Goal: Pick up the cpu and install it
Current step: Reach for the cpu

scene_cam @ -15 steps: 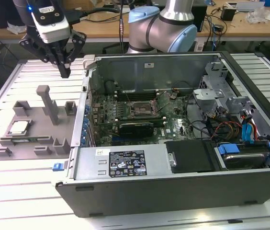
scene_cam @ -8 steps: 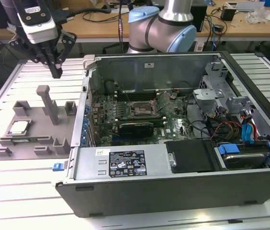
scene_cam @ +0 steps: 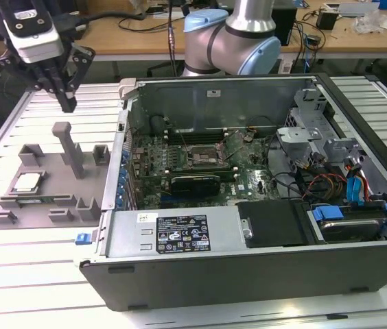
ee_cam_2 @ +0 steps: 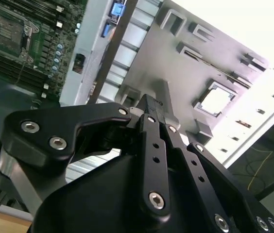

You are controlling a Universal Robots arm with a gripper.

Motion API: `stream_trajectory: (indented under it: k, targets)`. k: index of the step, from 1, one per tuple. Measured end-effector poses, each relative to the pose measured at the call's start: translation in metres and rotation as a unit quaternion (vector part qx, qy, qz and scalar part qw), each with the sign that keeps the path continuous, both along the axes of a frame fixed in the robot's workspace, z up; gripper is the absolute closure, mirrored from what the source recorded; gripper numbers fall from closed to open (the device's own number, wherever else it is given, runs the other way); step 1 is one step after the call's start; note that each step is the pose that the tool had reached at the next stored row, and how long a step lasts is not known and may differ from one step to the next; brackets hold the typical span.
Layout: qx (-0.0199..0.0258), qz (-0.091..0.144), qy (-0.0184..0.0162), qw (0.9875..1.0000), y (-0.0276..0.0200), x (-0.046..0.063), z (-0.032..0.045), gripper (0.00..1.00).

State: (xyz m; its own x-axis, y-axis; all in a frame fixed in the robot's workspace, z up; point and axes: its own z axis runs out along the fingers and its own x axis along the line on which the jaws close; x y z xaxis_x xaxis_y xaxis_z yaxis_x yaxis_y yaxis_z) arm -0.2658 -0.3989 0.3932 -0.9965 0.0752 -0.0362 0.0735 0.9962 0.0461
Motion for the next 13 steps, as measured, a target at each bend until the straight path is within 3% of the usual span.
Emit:
stream_trajectory:
  k: [13]
  targets:
    - [0.0,0.0,-0.0007,1.0,0.0,-0.036,-0.0008,0.89]
